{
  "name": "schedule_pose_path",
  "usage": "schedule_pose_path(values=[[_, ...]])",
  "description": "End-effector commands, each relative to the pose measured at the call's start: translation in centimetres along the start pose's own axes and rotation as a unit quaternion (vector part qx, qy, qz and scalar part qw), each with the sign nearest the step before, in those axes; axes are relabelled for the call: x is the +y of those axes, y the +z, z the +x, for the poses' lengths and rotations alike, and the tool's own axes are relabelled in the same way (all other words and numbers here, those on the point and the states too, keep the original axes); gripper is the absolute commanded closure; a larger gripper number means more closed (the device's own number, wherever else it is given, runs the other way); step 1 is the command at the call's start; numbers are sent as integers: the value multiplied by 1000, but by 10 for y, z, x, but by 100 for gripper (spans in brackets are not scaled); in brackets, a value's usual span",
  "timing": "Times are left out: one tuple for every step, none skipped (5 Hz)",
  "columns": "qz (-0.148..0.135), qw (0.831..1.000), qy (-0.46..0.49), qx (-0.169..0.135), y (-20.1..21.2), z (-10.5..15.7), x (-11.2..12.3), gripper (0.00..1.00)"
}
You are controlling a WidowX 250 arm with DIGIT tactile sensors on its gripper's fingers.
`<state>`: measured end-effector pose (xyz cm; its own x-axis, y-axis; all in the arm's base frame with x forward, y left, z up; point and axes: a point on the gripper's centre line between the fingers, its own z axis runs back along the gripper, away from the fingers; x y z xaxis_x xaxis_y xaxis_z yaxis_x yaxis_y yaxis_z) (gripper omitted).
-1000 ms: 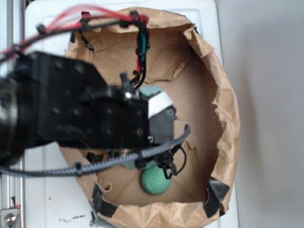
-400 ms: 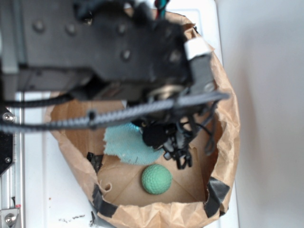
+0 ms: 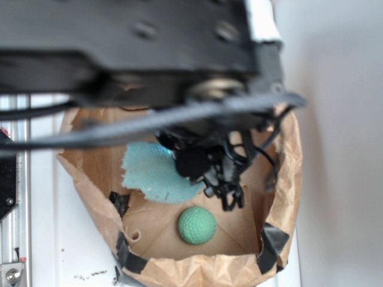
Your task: Grab the blue cloth.
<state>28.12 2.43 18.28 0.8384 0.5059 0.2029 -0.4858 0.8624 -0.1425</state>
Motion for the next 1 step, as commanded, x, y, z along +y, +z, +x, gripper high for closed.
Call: schedule_pose_path(values=[[-16,996,2,-92,36,-11,4,100]])
